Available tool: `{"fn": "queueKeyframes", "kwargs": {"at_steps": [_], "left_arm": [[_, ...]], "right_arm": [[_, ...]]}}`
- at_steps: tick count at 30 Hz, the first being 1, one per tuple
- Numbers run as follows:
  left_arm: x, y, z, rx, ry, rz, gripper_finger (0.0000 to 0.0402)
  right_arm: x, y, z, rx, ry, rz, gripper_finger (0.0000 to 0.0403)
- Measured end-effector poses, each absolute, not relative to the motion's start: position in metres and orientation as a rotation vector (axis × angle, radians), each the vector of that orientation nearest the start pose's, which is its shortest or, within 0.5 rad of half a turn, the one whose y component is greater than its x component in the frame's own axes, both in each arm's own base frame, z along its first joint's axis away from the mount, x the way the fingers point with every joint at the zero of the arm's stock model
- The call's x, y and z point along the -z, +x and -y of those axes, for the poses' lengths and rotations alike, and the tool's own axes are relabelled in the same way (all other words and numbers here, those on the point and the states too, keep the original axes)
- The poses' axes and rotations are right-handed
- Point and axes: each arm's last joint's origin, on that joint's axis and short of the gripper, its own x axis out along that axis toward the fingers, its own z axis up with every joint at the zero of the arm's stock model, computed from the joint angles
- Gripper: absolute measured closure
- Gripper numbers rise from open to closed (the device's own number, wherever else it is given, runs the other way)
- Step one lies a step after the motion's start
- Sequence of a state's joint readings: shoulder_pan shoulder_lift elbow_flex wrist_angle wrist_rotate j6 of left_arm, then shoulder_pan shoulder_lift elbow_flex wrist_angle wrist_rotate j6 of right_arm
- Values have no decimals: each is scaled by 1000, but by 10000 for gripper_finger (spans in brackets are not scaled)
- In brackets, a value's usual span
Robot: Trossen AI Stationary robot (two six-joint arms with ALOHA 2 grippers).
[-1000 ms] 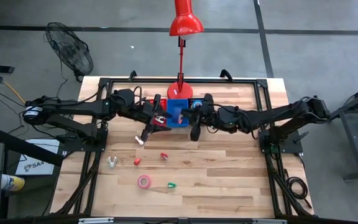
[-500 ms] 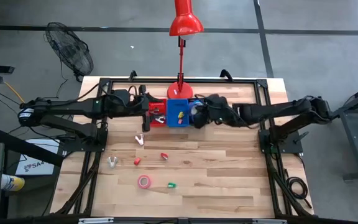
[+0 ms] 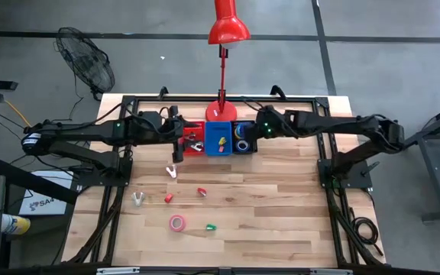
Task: Pick and place Stapler, Stapler remover, tape
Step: Put the violet tape into the black basket
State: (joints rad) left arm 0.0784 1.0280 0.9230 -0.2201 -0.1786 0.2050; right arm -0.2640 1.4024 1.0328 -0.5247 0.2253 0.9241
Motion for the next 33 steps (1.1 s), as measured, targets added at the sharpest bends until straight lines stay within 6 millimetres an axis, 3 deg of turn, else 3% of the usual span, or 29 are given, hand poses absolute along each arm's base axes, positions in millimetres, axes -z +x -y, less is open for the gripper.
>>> {"fn": "queueKeyframes", "kwargs": {"at_steps": [13,23,33], "left_arm": [[-331,222,-23,-219,216,-371,163],[-329,221,-23,-216,216,-396,163],[-327,220,-22,-213,217,-417,163]], "right_arm": [[-212,292,87,834,962,-822,388],[-209,293,92,872,985,-804,388],[-184,306,91,904,1010,-845,388]]}}
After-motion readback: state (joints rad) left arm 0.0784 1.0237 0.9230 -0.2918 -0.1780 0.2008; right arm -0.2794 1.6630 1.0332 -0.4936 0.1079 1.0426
